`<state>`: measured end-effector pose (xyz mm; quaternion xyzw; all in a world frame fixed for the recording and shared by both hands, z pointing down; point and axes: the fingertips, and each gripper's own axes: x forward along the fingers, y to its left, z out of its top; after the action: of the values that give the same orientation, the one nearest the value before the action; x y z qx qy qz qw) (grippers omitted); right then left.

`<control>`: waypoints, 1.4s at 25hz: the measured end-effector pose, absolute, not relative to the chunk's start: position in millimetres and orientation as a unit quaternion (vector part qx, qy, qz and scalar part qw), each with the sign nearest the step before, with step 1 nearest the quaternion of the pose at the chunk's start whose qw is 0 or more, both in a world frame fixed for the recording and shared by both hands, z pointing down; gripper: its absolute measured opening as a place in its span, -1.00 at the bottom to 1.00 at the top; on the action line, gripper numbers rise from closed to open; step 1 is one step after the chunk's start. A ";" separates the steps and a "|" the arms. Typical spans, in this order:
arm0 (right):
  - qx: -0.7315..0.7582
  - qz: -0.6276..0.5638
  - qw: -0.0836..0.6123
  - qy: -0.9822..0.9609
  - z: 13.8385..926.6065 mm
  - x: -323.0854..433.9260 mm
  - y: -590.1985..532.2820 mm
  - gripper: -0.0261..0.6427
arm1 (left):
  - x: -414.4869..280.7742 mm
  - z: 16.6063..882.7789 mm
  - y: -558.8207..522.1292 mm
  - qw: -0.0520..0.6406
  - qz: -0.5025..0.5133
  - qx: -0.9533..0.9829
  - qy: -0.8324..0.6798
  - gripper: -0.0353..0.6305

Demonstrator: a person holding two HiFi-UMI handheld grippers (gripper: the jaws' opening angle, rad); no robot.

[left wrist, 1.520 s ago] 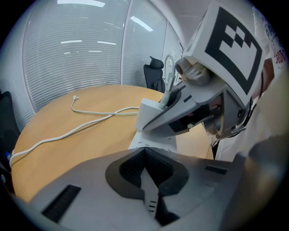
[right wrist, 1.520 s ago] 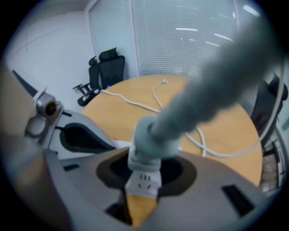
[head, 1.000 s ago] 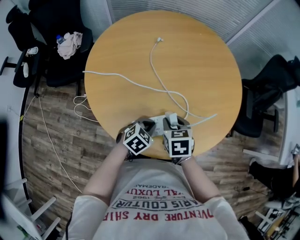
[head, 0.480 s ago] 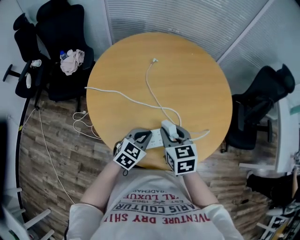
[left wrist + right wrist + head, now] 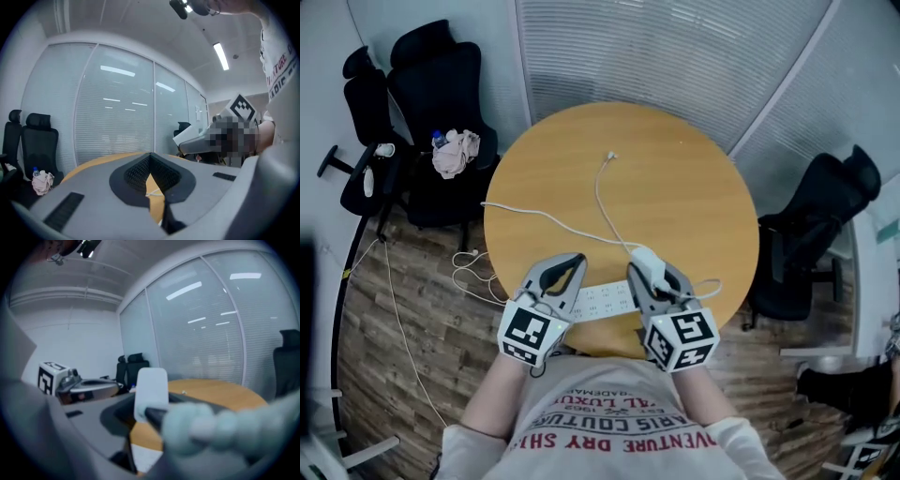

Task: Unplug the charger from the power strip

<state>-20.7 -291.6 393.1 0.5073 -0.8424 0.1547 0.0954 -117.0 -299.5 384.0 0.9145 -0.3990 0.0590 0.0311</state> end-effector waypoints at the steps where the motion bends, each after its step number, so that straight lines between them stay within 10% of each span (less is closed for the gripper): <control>1: 0.510 0.146 0.089 -0.843 387.6 -18.4 -289.9 -0.46 | -122.3 373.4 -298.0 0.029 0.045 0.912 -0.406 -0.80; 35: 0.521 0.076 0.082 -0.846 371.3 -29.4 -296.0 -0.46 | -171.7 351.6 -296.3 0.039 0.026 0.888 -0.457 -0.80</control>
<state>-29.4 -296.0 371.3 0.5210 -0.8462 0.0760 0.0821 -171.7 -296.3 351.6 0.8880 -0.4575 0.0257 0.0390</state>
